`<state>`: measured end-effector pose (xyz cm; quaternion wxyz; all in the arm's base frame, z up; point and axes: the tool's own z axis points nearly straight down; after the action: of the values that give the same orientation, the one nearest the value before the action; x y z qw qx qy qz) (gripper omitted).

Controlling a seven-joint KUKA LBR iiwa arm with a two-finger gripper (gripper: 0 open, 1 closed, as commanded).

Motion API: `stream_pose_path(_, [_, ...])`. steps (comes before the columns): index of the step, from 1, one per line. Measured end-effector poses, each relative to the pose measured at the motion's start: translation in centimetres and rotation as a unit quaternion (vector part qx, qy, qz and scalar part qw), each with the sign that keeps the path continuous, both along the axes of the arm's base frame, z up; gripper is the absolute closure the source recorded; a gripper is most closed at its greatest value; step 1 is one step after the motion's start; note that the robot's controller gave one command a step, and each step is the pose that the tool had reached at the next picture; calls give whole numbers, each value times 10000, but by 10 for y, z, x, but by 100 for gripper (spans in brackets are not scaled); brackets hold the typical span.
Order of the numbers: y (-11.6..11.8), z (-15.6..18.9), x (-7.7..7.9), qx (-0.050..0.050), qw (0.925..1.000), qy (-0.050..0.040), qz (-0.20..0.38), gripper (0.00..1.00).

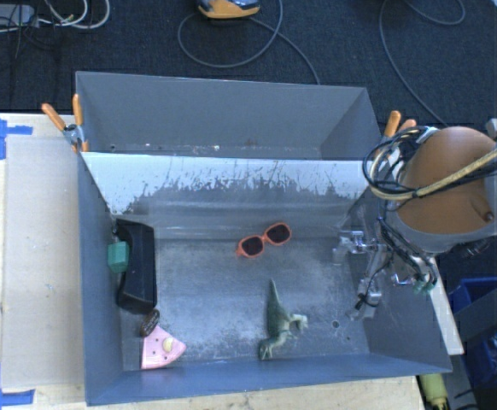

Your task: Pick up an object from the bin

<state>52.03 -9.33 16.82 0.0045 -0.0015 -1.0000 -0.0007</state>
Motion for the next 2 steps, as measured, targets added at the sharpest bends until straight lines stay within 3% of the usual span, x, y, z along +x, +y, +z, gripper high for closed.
stream_pose_path(1, [0, 4, 2, -5, 10000, -36, 17, 0])
stream_pose_path(2, [38, -44, 7, -5, 9917, -54, 1281, 0])
